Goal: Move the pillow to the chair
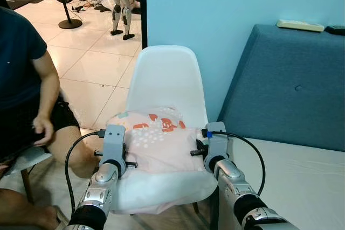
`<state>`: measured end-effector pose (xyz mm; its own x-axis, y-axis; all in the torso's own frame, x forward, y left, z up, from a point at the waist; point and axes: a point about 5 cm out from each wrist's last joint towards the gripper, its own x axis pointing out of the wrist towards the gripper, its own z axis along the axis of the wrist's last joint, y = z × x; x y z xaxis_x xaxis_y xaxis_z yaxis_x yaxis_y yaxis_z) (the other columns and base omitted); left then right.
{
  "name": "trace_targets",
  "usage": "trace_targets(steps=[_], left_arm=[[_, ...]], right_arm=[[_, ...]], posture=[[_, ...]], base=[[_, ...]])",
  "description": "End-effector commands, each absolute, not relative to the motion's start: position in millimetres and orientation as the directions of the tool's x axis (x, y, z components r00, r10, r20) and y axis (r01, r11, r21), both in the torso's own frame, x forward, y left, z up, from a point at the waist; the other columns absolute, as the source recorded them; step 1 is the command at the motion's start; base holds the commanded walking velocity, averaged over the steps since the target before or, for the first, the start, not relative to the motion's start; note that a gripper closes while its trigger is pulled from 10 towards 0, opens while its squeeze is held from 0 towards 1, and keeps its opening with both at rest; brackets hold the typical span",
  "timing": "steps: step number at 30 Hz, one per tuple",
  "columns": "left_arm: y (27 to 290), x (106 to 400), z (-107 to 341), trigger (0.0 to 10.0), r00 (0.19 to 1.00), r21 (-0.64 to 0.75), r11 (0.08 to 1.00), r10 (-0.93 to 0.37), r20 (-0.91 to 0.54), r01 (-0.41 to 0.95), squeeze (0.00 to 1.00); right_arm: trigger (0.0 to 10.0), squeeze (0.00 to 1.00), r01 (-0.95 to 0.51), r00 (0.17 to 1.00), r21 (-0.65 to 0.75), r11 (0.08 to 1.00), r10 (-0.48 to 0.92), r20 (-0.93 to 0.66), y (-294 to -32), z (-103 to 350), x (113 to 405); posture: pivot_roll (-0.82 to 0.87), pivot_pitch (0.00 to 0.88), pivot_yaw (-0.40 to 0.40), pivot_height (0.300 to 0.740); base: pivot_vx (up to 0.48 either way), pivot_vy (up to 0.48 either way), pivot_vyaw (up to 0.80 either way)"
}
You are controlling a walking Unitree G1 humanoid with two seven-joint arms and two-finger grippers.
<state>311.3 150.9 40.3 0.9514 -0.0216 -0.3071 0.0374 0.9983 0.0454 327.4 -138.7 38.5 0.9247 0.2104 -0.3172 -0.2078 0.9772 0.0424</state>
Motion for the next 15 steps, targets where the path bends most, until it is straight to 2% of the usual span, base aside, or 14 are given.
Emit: trace_targets(steps=[1, 10, 15], left_arm=[[148.7, 313.6, 45.6, 10.0, 0.961, 0.060, 0.997, -0.027, -0.275, 0.045, 0.00], [149.7, 312.1, 43.6, 10.0, 0.958, 0.063, 0.997, -0.024, -0.284, 0.043, 0.00], [150.1, 311.1, 42.5, 10.0, 0.957, 0.066, 0.997, -0.024, -0.289, 0.045, 0.00]], right_arm=[[10.0, 0.00, -0.218, 0.935, 0.067, 0.974, 0.228, -0.273, -134.7, 47.9, 333.6], [10.0, 0.00, -0.197, 0.939, 0.043, 0.979, 0.201, -0.279, -139.1, 48.8, 334.9], [10.0, 0.00, -0.188, 0.939, 0.021, 0.982, 0.186, -0.290, -141.2, 48.5, 335.4]], posture=[[-0.02, 0.064, -0.037, 0.670], [-0.02, 0.075, -0.034, 0.635], [-0.02, 0.076, -0.029, 0.635]], base=[[0.000, 0.000, 0.00], [0.000, 0.000, 0.00], [0.000, 0.000, 0.00]])
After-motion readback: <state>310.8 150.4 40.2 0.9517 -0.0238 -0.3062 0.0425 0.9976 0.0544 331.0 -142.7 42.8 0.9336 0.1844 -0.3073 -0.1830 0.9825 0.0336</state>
